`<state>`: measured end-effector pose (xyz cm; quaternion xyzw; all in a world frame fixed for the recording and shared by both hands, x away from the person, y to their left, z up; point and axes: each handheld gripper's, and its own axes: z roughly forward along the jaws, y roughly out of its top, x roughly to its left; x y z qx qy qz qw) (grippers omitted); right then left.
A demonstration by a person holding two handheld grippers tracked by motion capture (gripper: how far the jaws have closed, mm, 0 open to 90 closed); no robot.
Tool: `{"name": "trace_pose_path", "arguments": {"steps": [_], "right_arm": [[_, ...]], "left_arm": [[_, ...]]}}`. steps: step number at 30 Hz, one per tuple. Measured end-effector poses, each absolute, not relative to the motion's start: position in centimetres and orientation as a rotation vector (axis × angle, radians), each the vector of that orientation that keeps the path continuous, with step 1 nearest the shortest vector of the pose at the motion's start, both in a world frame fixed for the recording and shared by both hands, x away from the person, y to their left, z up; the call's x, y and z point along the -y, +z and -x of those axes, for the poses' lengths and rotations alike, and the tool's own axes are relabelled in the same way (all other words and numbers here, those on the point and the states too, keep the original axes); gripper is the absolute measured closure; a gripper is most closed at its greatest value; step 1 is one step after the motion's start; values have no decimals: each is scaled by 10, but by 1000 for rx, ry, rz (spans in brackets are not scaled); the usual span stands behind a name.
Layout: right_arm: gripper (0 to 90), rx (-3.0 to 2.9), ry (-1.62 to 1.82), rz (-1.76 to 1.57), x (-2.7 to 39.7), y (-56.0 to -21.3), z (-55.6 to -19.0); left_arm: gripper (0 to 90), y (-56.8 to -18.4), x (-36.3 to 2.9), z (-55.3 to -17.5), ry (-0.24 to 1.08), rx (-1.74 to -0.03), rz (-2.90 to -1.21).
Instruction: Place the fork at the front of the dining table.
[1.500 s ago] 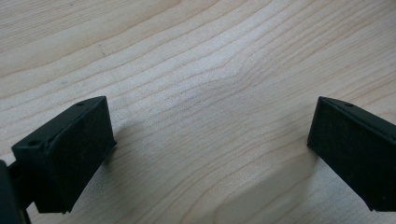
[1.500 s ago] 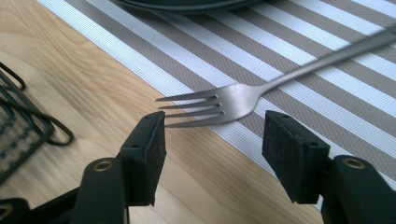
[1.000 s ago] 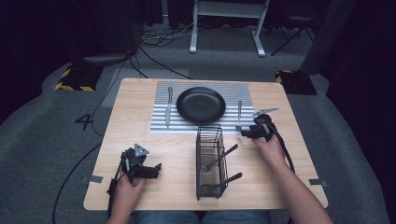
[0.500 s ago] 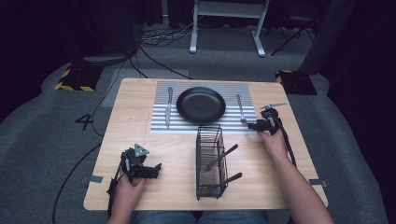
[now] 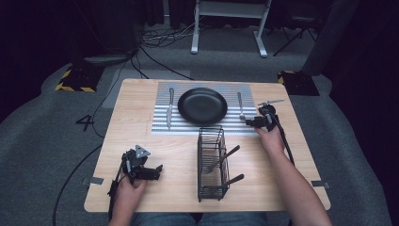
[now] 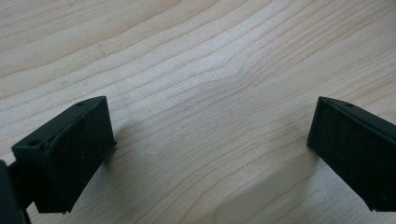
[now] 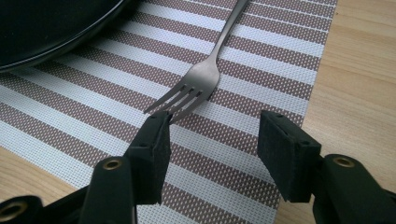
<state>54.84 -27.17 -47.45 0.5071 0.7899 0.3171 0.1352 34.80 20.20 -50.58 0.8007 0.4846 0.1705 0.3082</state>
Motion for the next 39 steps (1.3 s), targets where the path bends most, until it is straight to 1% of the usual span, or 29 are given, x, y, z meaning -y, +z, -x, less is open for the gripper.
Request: {"name": "trace_pose_path", "arguments": {"steps": [5,10,11,17,19,21,22,24,25,29,39], "right_arm": [[435,-2284,930,-1504,276,-476,-548],[427,-2266,976,-1490,280,-466,-542],[422,-2265,1006,-1452,281,-457,-537],[405,-2269,1075,-1341,281,-428,-514],[398,-2276,1093,-1293,281,-420,-503],[395,-2282,1097,-1280,281,-418,-499],[389,-2291,1109,-1248,281,-412,-489],[382,-2298,1111,-1244,281,-411,-485],[374,-2311,1127,-1212,283,-407,-475],[367,-2328,1136,-1176,287,-403,-458],[354,-2335,1162,-1129,305,-404,-425]], "left_arm": [[5,-506,-202,-348,451,-1281,-2117],[5,-506,-202,-348,451,-1281,-2117],[5,-506,-202,-348,451,-1281,-2117],[5,-506,-202,-348,453,-1280,-2117],[5,-506,-202,-348,453,-1280,-2117],[5,-506,-202,-348,453,-1280,-2117],[5,-506,-202,-348,453,-1280,-2117],[5,-506,-202,-348,453,-1280,-2117],[5,-506,-202,-348,454,-1280,-2117],[5,-506,-202,-348,453,-1280,-2118],[5,-506,-202,-348,453,-1280,-2117]]}}
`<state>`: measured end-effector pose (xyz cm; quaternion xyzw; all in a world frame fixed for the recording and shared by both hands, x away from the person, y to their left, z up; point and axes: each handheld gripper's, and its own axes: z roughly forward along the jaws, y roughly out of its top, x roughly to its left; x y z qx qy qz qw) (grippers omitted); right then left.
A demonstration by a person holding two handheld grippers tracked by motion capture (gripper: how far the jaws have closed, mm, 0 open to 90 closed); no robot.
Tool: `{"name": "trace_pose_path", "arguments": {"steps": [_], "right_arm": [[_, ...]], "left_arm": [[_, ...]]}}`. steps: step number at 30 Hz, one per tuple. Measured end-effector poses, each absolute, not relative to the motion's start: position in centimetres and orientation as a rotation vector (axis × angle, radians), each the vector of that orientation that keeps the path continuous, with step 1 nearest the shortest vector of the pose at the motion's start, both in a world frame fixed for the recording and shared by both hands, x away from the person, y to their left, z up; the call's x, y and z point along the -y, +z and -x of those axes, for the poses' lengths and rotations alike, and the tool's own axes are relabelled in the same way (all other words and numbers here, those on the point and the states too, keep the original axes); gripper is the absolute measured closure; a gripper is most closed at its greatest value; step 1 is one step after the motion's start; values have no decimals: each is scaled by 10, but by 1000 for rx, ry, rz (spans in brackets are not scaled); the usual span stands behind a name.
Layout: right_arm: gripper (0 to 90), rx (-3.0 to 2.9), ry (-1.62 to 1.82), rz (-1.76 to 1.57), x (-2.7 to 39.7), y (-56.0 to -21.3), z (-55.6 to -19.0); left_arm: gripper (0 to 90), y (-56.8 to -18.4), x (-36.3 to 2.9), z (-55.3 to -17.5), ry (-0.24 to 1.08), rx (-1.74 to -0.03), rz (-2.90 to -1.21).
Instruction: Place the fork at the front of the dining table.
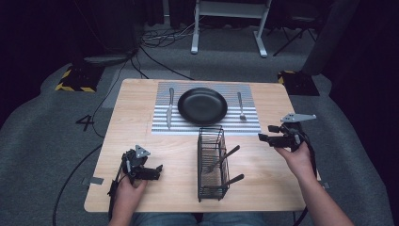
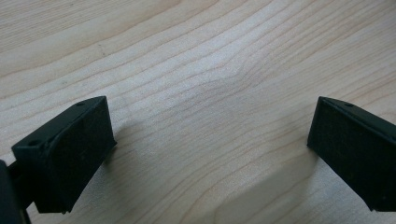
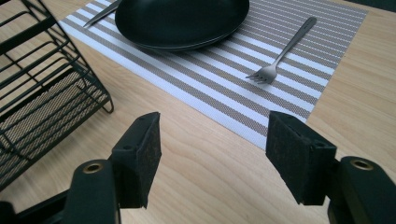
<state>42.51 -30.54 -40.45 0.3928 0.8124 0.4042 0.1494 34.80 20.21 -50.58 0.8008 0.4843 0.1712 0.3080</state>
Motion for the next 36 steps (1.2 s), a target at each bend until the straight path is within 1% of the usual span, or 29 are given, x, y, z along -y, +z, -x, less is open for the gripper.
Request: {"name": "trace_pose_path", "arguments": {"steps": [3,13,14,16,17,18,19,20,23,34,36], "right_arm": [[352,-2328,1175,-1105,316,-405,-410],[318,-2413,1154,-1164,333,-416,-386],[252,-2413,1153,-1153,336,-420,-380],[185,-2438,1119,-1156,337,-425,-377],[164,-2450,1111,-1168,337,-428,-376],[164,-2450,1111,-1168,337,-428,-376],[142,-2459,1107,-1199,338,-436,-373],[142,-2459,1107,-1199,338,-436,-373],[142,-2439,1086,-1270,340,-452,-366],[142,-2362,1106,-1265,347,-482,-356],[130,-2340,1091,-1275,348,-489,-353]], "left_arm": [[5,-506,-202,-348,453,-1280,-2117],[5,-506,-202,-348,453,-1280,-2118],[5,-506,-202,-348,453,-1280,-2117],[5,-506,-202,-348,453,-1280,-2118],[5,-506,-202,-348,453,-1280,-2117],[5,-506,-202,-348,453,-1280,-2117],[5,-506,-202,-348,453,-1281,-2117],[5,-506,-202,-348,453,-1281,-2117],[5,-506,-202,-348,453,-1280,-2117],[5,-506,-202,-348,453,-1280,-2117],[5,-506,-202,-348,453,-1280,-2117]]}}
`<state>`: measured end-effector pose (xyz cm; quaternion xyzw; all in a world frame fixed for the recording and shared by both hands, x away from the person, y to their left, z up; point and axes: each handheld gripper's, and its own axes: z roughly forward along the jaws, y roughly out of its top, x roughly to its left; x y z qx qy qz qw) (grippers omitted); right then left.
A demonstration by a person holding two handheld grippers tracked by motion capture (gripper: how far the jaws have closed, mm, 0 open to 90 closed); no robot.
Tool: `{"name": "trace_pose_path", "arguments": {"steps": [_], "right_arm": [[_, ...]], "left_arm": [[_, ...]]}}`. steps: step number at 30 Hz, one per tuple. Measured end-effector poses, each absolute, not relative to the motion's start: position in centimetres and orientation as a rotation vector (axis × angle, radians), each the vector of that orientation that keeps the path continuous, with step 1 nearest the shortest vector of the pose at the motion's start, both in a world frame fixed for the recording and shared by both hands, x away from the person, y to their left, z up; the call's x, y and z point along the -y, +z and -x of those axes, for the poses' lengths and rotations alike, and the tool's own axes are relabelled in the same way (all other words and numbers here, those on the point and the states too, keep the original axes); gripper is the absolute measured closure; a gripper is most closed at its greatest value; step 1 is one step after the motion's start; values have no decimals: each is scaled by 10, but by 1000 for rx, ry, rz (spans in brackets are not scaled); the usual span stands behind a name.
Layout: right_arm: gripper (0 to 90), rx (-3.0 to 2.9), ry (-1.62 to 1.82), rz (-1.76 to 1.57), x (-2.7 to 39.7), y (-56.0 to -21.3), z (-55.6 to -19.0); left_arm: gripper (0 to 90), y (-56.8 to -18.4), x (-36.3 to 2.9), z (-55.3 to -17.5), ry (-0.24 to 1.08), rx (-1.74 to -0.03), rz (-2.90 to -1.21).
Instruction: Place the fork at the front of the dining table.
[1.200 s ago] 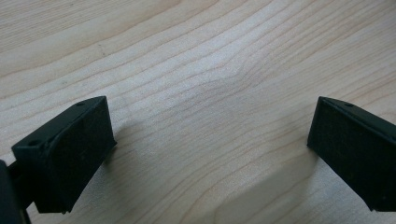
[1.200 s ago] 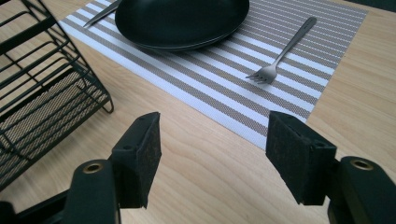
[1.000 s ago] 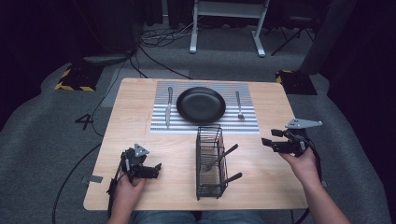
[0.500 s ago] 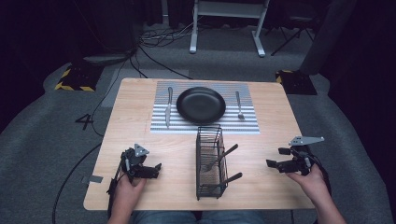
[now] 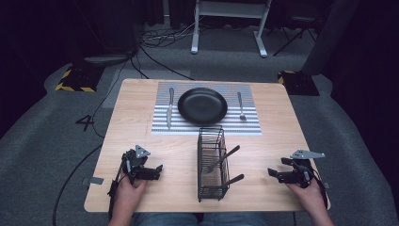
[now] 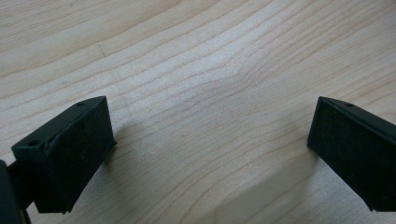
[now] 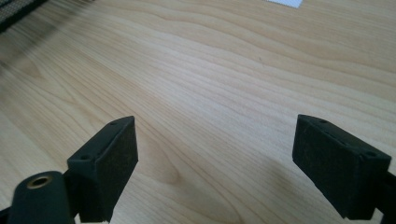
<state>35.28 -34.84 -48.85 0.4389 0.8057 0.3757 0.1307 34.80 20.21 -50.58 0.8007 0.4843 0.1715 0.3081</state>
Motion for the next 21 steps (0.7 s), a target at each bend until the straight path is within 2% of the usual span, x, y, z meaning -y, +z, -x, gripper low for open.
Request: {"name": "trace_pose_path", "arguments": {"steps": [4,5,6,7,21], "right_arm": [[93,-2319,1099,-1261,351,-493,-350],[73,-2318,1101,-1259,352,-494,-349],[7,-2334,1066,-1257,352,-497,-350],[0,-2337,1056,-1259,353,-499,-351],[0,-2319,957,-1198,347,-506,-347]], "left_arm": [[5,-506,-202,-348,453,-1280,-2117],[5,-506,-202,-348,453,-1280,-2117],[5,-506,-202,-348,453,-1280,-2117],[5,-506,-202,-348,453,-1280,-2117],[5,-506,-202,-348,451,-1281,-2117]]}}
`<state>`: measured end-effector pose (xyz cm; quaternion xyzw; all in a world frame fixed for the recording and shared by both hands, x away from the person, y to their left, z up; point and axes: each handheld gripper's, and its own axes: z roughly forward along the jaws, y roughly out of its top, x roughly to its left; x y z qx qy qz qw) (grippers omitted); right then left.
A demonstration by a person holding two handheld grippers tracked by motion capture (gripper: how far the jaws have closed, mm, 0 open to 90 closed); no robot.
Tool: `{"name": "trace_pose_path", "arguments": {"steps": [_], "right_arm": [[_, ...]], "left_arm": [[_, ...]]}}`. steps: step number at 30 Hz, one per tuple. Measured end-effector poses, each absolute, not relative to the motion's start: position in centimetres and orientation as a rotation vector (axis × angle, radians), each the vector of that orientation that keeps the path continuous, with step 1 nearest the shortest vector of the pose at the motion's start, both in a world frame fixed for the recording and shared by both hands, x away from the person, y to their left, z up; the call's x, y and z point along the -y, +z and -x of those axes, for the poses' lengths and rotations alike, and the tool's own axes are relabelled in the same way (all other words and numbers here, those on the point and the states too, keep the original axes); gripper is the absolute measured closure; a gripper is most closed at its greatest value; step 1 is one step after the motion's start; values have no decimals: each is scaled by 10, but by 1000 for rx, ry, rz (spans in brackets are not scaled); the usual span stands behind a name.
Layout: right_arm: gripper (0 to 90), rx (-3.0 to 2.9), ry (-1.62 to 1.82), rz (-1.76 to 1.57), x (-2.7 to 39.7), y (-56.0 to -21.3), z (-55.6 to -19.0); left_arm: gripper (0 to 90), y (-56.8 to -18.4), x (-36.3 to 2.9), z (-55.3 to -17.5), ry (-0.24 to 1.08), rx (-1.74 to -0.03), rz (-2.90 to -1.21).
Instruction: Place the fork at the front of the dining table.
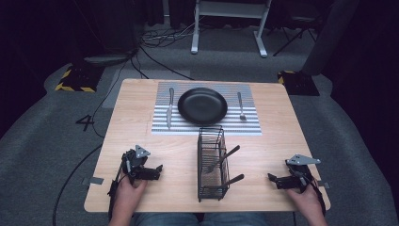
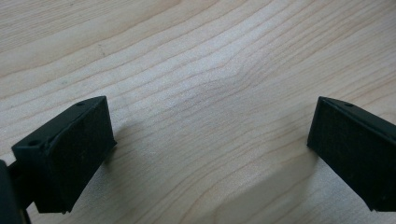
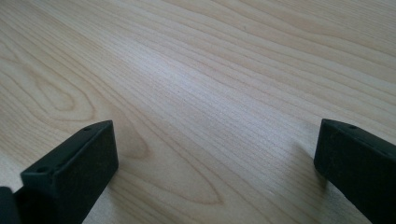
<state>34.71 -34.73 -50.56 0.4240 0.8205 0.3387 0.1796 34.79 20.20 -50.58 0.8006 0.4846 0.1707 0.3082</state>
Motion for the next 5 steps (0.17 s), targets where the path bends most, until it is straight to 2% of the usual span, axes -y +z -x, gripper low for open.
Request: {"name": "trace_pose_path", "arguments": {"steps": [5], "right_arm": [[0,-2319,957,-1198,347,-506,-347]], "left_arm": [[5,-506,-202,-348,451,-1281,-2116]]}}
